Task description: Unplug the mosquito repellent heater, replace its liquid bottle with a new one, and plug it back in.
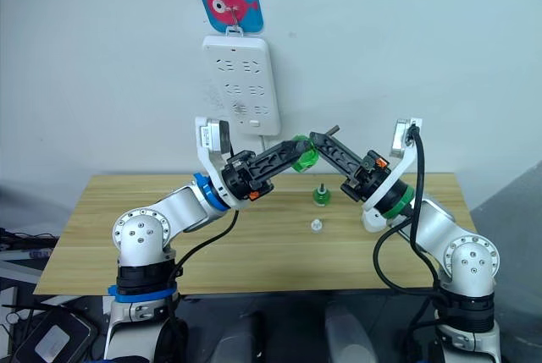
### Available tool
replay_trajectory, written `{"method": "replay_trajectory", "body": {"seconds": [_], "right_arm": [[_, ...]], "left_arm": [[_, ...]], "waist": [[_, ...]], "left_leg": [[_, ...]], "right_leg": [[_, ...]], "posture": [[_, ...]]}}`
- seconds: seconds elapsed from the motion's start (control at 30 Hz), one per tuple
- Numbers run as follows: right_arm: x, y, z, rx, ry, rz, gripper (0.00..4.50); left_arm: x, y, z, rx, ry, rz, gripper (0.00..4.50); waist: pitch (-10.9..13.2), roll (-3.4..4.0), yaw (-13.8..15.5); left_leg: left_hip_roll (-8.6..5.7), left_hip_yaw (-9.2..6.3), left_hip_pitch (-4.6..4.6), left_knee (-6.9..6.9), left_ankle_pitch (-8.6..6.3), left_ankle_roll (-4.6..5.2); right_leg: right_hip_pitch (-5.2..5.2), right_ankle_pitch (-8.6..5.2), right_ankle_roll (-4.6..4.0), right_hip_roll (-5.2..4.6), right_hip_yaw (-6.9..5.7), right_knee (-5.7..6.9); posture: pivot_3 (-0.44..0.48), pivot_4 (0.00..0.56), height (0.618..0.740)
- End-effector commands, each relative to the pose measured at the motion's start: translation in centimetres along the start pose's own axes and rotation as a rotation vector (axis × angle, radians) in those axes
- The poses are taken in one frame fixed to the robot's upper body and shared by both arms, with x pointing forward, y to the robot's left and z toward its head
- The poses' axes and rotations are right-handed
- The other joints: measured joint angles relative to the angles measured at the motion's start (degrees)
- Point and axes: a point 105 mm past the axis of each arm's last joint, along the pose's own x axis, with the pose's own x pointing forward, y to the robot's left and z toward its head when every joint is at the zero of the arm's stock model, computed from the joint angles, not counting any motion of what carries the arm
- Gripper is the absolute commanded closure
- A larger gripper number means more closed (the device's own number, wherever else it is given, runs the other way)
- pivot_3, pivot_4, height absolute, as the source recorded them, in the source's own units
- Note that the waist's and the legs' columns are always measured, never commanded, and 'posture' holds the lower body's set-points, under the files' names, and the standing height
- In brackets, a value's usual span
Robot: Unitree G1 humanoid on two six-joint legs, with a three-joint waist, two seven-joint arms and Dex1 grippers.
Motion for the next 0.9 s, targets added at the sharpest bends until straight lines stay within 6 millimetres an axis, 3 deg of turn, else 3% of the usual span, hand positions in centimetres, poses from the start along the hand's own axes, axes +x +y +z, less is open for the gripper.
{"method": "replay_trajectory", "body": {"seconds": [0.03, 0.27, 0.63, 0.77, 0.9], "right_arm": [[0.0, 1.7, 0.3, -0.022, -0.013, 0.06, 3.71], [0.2, 2.1, 0.0, -0.023, 0.002, 0.081, 3.71], [-0.1, 1.9, -0.3, -0.006, 0.034, 0.07, 3.71], [-1.4, 0.0, 1.2, -0.061, 0.009, -0.028, 2.36], [-4.1, -2.9, 2.7, -0.223, 0.041, -0.229, 0.9]], "left_arm": [[-0.1, -0.7, -0.2, -0.016, -0.006, -0.045, 0.22], [-0.5, -0.2, -0.3, -0.031, -0.012, -0.049, 2.1], [-1.0, -0.2, 0.0, -0.001, -0.006, -0.058, 2.12], [-1.9, -0.4, 0.3, 0.171, 0.079, -0.021, 2.12], [-2.8, 0.4, -0.6, 0.632, 0.275, 0.024, 2.12]], "waist": [[0.0, 0.0, 0.01], [0.0, 0.0, 0.01], [0.0, 0.0, 0.03], [0.0, 0.0, 0.04], [0.01, 0.01, 0.2]], "left_leg": [[0.0, 0.01, 0.0, 0.0, 0.0, 0.0], [0.0, 0.01, -0.02, 0.0, 0.0, 0.01], [0.01, 0.04, -0.07, -0.07, -0.03, 0.05], [0.02, 0.04, -0.07, -0.11, -0.03, 0.05], [0.01, 0.09, -0.08, -0.24, -0.03, 0.05]], "right_leg": [[0.0, 0.0, 0.0, 0.0, 0.01, -0.01], [-0.01, 0.0, 0.0, 0.0, 0.02, -0.06], [-0.01, 0.0, 0.0, 0.0, 0.04, -0.24], [-0.01, 0.0, 0.0, 0.0, 0.04, -0.28], [0.03, 0.01, 0.0, -0.01, 0.07, -0.54]], "posture": [[-0.204, 0.208, 0.723], [-0.201, 0.21, 0.723], [-0.202, 0.211, 0.723], [-0.199, 0.212, 0.723], [-0.197, 0.221, 0.723]]}}
